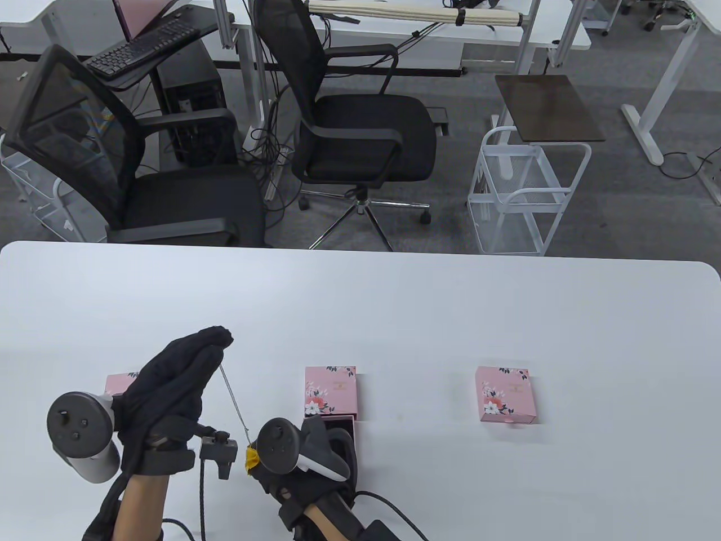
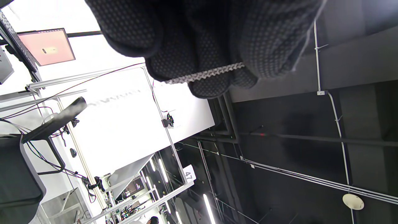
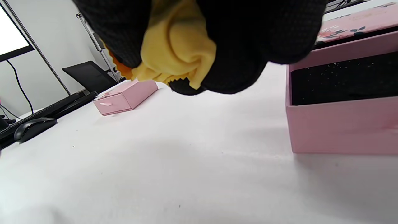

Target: Dust necklace

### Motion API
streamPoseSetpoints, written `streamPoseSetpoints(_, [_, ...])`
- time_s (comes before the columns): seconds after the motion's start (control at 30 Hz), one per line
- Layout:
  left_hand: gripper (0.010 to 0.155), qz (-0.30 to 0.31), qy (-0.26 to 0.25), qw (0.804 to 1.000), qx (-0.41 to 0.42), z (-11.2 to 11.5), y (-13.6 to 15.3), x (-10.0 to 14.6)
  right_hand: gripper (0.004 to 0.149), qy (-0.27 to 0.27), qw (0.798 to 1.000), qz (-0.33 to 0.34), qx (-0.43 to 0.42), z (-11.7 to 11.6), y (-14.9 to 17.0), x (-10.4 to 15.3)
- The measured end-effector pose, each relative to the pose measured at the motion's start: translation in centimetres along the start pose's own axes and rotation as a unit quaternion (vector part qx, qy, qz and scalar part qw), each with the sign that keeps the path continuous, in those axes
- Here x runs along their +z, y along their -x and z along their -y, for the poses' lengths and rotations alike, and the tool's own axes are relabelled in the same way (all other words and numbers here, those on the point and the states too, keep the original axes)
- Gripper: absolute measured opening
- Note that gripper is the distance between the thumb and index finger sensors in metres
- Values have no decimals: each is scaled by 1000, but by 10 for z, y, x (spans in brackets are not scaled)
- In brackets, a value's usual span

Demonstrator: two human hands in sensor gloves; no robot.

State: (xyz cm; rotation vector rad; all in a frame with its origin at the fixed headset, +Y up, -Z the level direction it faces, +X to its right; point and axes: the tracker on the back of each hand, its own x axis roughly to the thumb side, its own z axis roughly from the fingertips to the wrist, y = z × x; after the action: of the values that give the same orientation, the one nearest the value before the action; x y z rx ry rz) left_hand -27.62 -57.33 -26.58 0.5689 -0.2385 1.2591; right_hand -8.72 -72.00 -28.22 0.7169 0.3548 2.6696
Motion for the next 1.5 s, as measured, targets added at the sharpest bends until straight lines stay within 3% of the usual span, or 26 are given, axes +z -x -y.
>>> streamPoseSetpoints(0.13, [36, -3, -1, 1000, 0, -1, 1, 0, 39, 10, 1000, -4, -1, 9, 2, 2])
streamPoseSetpoints(0.3, [35, -3, 4, 1000, -1, 0, 2, -1, 40, 60, 997, -39, 3, 33, 20, 13])
streamPoseSetpoints(0.5, [35, -5, 20, 1000, 3, 7, 2, 0, 43, 127, 983, -133, -15, 65, 85, 50])
streamPoseSetpoints(0.63, [35, 1, 33, 999, 0, 14, 0, 1, 42, 119, 973, -193, 31, 64, 127, 72])
streamPoseSetpoints(0.8, [36, -4, 52, 999, -3, 25, 3, 1, 48, 51, 964, -244, 92, 40, 160, 88])
streamPoseSetpoints(0.97, [36, 1, 68, 998, -17, 36, 3, 3, 64, -46, 962, -240, 123, 16, 162, 85])
streamPoseSetpoints(1.17, [36, 3, 78, 997, -23, 42, 2, 6, 81, -119, 960, -227, 115, 27, 156, 86])
streamPoseSetpoints(1.33, [36, 3, 84, 996, -24, 46, 3, 7, 80, -96, 971, -184, 114, 53, 143, 98])
streamPoseSetpoints(1.43, [36, 2, 85, 996, -25, 47, 4, 7, 76, -42, 980, -157, 112, 70, 132, 100])
streamPoseSetpoints(1.5, [36, 1, 89, 996, -24, 49, 5, 7, 72, 24, 988, -119, 91, 84, 118, 98])
